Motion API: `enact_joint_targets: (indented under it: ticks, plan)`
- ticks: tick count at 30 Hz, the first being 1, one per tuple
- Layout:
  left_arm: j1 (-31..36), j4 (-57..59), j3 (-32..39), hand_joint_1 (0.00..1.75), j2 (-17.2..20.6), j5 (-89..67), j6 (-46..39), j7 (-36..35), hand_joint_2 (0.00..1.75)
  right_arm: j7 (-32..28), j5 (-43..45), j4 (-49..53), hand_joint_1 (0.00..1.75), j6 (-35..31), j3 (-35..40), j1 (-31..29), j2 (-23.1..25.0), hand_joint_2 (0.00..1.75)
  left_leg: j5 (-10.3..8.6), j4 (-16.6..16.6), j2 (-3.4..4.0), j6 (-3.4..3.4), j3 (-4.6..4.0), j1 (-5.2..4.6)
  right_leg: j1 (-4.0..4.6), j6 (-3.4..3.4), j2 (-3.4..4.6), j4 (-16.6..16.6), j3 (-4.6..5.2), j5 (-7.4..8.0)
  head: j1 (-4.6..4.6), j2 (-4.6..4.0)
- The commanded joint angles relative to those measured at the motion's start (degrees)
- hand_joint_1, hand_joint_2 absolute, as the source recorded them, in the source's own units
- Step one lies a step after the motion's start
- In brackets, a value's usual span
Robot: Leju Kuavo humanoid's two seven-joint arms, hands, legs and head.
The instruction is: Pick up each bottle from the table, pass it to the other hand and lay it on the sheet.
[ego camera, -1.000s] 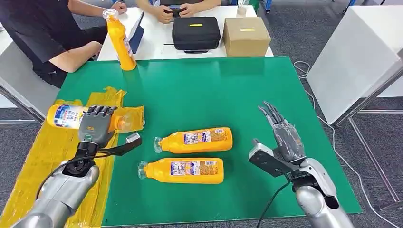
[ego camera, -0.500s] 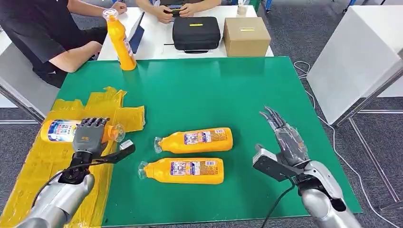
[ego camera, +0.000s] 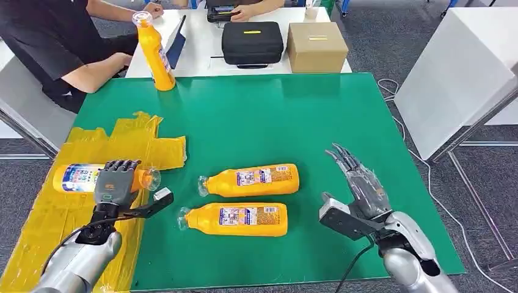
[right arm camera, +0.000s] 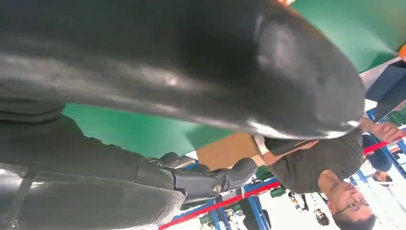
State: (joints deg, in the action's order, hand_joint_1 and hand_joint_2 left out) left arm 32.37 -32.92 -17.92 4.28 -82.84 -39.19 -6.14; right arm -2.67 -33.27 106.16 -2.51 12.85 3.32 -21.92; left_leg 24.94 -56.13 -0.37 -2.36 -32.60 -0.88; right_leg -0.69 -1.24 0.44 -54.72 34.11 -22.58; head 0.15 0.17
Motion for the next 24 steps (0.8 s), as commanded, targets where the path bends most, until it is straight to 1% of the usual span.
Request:
enact_joint_targets:
  ticks: [1,3,4,5,6,18,20,21,22,23,24]
  plan:
    - [2.21,-0.2,0.42,1.75,-2.12,-0.84,2.23,1.81,1.75,2.24,-0.41,-1.0,0.0,1.13,3.33,-4.77,2.28,0.0,0.18,-0.11,0.1,0.23,0.23,0.1,0.1,0.07,0.03,-0.04,-0.24,-0.12,0.0,0.0]
    - [1.73,-0.95,-0.94,1.75,-2.56,-2.44,1.87,0.58,1.75,2.38,-0.55,-0.89,0.0,1.09,3.63,-4.69,2.26,0.0,0.07,-0.02,0.03,0.15,0.12,0.06,0.06,0.05,-0.04,0.02,-0.13,-0.05,0.0,0.0]
    - [1.74,-0.85,-0.97,1.75,-3.03,-2.34,2.27,0.53,1.75,2.35,-0.54,-1.1,0.0,1.08,3.6,-4.95,2.12,0.0,0.13,-0.06,-0.01,0.21,0.23,0.09,0.09,0.07,-0.09,0.0,-0.26,-0.12,0.0,0.0]
    - [1.72,-0.81,-1.06,1.75,-3.36,-2.34,2.39,0.51,1.75,2.35,-0.54,-1.19,0.0,1.08,3.51,-5.02,2.01,0.0,0.06,-0.01,-0.01,0.14,0.13,0.05,0.05,0.05,-0.04,0.02,-0.13,-0.05,-0.02,0.02]
    - [1.94,-0.71,-1.05,1.75,-3.55,-2.26,2.55,0.53,1.75,2.32,-0.49,-1.7,0.0,1.12,3.44,-5.26,1.77,0.0,0.14,-0.07,-0.02,0.21,0.22,0.08,0.08,0.07,-0.07,-0.01,-0.25,-0.12,0.0,0.0]
    - [2.27,0.72,-1.19,1.75,-4.29,-1.93,2.89,0.91,1.75,1.76,0.35,-2.47,0.0,1.1,3.4,-5.12,0.96,0.0,0.07,-0.01,0.01,0.15,0.15,0.05,0.05,0.06,-0.04,0.02,-0.15,-0.05,-0.02,0.0]
    - [2.29,0.75,-1.28,1.75,-4.67,-1.97,3.03,0.84,1.75,1.68,0.55,-2.42,0.0,1.01,3.1,-5.06,0.67,0.0,0.27,-0.14,0.03,0.33,0.43,0.15,0.14,0.11,-0.07,-0.05,-0.46,-0.23,-0.02,0.0]
    - [2.46,0.94,-1.34,1.75,-4.81,-2.27,3.66,0.5,1.75,1.58,0.86,-2.21,0.0,0.97,2.93,-4.83,0.25,0.0,0.06,-0.01,0.02,0.13,0.13,0.05,0.05,0.04,-0.03,0.03,-0.14,-0.04,0.0,0.0]
    - [2.75,1.08,-1.46,1.75,-4.97,-2.5,5.01,0.17,1.75,1.55,1.07,-2.01,0.0,0.92,2.93,-4.7,0.14,0.0,0.15,-0.07,-0.03,0.2,0.25,0.09,0.08,0.06,-0.1,0.0,-0.29,-0.13,-0.02,0.0]
    - [2.75,1.08,-1.46,0.16,-4.97,-2.5,5.01,0.17,1.75,1.55,1.07,-2.01,0.0,0.92,2.93,-4.7,0.14,0.0,0.04,-0.01,-0.02,0.11,0.1,0.03,0.02,0.03,-0.06,0.02,-0.1,-0.04,0.0,0.0]
    - [2.98,1.14,-1.72,0.0,-4.93,-2.9,5.82,0.0,1.75,1.55,1.08,-1.95,0.0,0.91,3.08,-4.76,0.25,0.0,0.13,-0.06,-0.05,0.18,0.22,0.07,0.06,0.05,-0.11,-0.01,-0.25,-0.12,-0.02,0.0]
